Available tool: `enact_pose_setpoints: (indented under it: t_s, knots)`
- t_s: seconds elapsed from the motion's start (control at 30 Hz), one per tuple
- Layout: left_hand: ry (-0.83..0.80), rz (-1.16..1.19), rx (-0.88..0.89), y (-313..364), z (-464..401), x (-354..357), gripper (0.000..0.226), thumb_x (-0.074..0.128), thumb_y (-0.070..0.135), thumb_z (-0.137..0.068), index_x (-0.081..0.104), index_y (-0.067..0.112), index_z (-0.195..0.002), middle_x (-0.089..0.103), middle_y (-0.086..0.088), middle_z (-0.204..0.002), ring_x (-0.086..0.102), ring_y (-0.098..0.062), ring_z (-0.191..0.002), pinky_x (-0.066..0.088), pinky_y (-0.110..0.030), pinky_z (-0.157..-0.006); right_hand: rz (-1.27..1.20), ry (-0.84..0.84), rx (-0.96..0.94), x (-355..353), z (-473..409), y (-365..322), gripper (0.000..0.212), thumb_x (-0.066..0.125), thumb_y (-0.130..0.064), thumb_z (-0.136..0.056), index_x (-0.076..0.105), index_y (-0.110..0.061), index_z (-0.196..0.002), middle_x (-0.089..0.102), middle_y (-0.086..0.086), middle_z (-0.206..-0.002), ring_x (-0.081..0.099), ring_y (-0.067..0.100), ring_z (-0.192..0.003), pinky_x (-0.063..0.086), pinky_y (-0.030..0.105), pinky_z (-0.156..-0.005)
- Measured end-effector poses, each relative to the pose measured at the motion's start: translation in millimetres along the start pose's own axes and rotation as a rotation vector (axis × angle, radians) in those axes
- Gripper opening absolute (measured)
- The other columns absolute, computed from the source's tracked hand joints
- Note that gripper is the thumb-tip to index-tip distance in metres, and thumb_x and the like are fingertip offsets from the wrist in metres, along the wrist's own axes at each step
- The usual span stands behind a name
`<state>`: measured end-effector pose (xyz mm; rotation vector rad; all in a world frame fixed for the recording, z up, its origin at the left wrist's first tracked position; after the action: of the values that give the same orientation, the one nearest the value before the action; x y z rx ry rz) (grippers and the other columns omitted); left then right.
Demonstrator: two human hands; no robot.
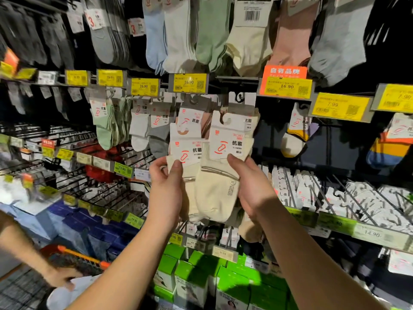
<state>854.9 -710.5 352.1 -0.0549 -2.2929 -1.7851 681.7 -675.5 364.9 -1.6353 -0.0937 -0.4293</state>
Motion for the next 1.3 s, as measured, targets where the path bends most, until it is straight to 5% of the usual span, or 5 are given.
enact_pose_setpoints:
  t_s: [0.17, 0.3, 0.47, 0.63, 1.3]
  knots:
    - [0.03, -0.014, 0.024, 5.7, -7.4, -13.8, 0.018, 0.056, 0.051, -0.089, 0.046, 0.043, -0.101, 0.066, 0.0, -0.102, 0.061, -0.028, -0.09, 0.048, -0.06, -0.087, 0.3, 0.134, -0.144, -26.2, -2.9, -22.9, 0.026, 0.05, -0.028, -0.102, 0.05, -0.035, -0.127, 0.064, -0.017, -0.122, 0.058, 0.013, -0.12, 0.045, 0.036, -0.097]
    - [0.021, 0.049, 0.064, 9.0, -9.6, -11.1, 0.011, 0.054, 0.031, -0.102, 0.046, 0.032, -0.108, 0.066, 0.004, -0.106, 0.066, -0.014, -0.096, 0.049, -0.037, -0.086, 0.469, 0.152, -0.246, -28.5, -9.0, -41.7, 0.03, 0.048, -0.028, -0.102, 0.049, -0.031, -0.132, 0.061, -0.015, -0.128, 0.056, 0.008, -0.117, 0.042, 0.028, -0.091]
    - [-0.02, 0.065, 0.085, 10.7, -6.9, -1.8, 0.009, 0.054, 0.029, -0.102, 0.048, 0.035, -0.105, 0.067, 0.003, -0.108, 0.066, -0.009, -0.095, 0.05, -0.037, -0.091, 0.571, 0.18, -0.321, -14.5, -25.8, -62.8, 0.026, 0.049, -0.023, -0.101, 0.053, -0.027, -0.126, 0.062, -0.018, -0.111, 0.057, 0.002, -0.097, 0.038, 0.008, -0.068]
    - [-0.05, 0.072, 0.08, 14.0, -5.5, 4.6, 0.018, 0.058, 0.042, -0.094, 0.048, 0.037, -0.108, 0.069, -0.004, -0.118, 0.067, -0.019, -0.109, 0.048, -0.05, -0.104, 0.581, 0.236, -0.296, -13.6, -41.6, -67.0, 0.029, 0.05, -0.024, -0.1, 0.053, -0.022, -0.128, 0.06, -0.009, -0.115, 0.054, 0.011, -0.101, 0.036, 0.013, -0.066]
    - [-0.089, 0.14, 0.063, 17.7, -5.5, 8.6, 0.009, 0.054, 0.028, -0.102, 0.049, 0.032, -0.109, 0.068, -0.003, -0.116, 0.067, -0.011, -0.101, 0.049, -0.034, -0.089, 0.504, 0.315, -0.236, -18.0, -56.9, -52.6, 0.034, 0.047, -0.031, -0.101, 0.049, -0.017, -0.132, 0.057, -0.006, -0.117, 0.055, 0.014, -0.096, 0.04, 0.03, -0.074]
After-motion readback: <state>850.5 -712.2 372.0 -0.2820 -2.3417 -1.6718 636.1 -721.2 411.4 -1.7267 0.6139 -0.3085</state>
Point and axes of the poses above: each hand's wrist, its own z-axis away from the middle knuckle, its own x-axis out of the palm, y = z × x, the point moved 4 cm from there along -z, towards the middle knuckle
